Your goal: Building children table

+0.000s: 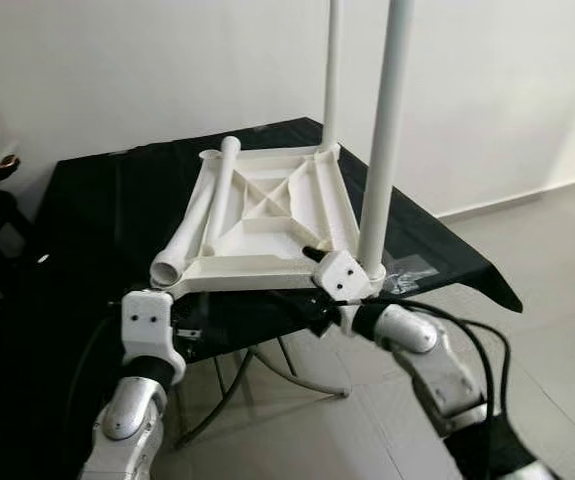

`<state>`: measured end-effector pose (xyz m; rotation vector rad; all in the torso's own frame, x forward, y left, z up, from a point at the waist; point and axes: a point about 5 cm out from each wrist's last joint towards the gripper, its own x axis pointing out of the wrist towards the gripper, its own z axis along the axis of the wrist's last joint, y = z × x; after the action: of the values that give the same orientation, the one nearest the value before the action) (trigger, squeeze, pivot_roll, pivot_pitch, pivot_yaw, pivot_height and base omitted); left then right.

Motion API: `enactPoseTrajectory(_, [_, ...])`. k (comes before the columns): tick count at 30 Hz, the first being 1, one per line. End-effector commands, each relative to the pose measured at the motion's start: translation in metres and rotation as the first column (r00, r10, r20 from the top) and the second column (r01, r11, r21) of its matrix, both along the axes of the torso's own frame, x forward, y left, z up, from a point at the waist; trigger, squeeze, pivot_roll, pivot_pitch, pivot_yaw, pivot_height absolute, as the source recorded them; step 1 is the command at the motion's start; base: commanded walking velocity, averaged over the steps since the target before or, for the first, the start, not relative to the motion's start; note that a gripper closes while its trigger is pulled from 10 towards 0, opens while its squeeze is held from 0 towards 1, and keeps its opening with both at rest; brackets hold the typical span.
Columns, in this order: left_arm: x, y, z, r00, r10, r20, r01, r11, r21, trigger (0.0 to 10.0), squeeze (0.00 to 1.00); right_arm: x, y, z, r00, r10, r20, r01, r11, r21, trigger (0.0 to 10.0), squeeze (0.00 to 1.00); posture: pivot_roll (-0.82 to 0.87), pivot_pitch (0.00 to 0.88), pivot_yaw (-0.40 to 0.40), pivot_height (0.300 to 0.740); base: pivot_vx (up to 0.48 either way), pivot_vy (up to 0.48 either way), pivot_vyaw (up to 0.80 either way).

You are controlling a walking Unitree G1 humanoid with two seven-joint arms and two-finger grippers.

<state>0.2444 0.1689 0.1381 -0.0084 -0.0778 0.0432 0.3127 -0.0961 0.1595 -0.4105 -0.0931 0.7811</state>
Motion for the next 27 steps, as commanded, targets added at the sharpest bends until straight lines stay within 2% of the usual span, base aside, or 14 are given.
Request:
enactPoseTrajectory(1, [-0.002, 0.003, 0.001, 1.000, 0.013, 0.005, -0.013, 1.000, 0.021, 10.0, 0.00, -0.001, 0.002, -0.003, 0.999, 0.008, -0.033, -0.007, 0.999, 0.042, 10.0, 0.00, -0.05, 0.000, 0.033, 0.740, 0.000, 0.000, 0.00])
enactPoseTrajectory(2, [-0.004, 0.004, 0.000, 1.000, 0.026, -0.003, -0.026, 0.999, 0.028, 10.0, 0.00, -0.005, 0.003, -0.009, 0.998, 0.015, -0.067, -0.010, 0.998, 0.067, 10.0, 0.00, -0.05, 0.009, 0.030, 0.740, 0.000, 0.000, 0.00])
enactPoseTrajectory(5, [-0.006, 0.004, -0.001, 0.999, 0.035, -0.009, -0.035, 0.999, 0.033, 10.0, 0.00, -0.008, 0.004, -0.012, 0.996, 0.021, -0.090, -0.014, 0.997, 0.081, 10.0, 0.00, -0.05, 0.009, 0.030, 0.740, 0.000, 0.000, 0.00])
enactPoseTrajectory(9, [-0.026, -0.005, -0.012, 0.998, 0.021, -0.065, -0.020, 1.000, 0.019, 10.0, 0.00, -0.015, 0.000, -0.021, 0.997, 0.013, -0.082, -0.007, 0.997, 0.075, 10.0, 0.00, -0.07, 0.020, 0.041, 0.740, 0.000, 0.000, 0.00])
enactPoseTrajectory(22, [-0.018, -0.003, -0.009, 0.998, -0.007, -0.055, 0.009, 1.000, 0.023, 10.0, 0.00, -0.011, 0.005, -0.019, 0.997, 0.019, -0.068, -0.011, 0.993, 0.114, 10.0, 0.00, -0.06, 0.010, 0.057, 0.740, 0.254, 0.000, 0.13])
enactPoseTrajectory(27, [-0.018, -0.004, -0.008, 0.998, -0.013, -0.056, 0.014, 1.000, 0.028, 10.0, 0.00, -0.013, 0.007, -0.019, 0.996, 0.057, -0.068, -0.047, 0.989, 0.138, 10.0, 0.00, -0.06, 0.008, 0.058, 0.740, 0.315, 0.000, 0.16])
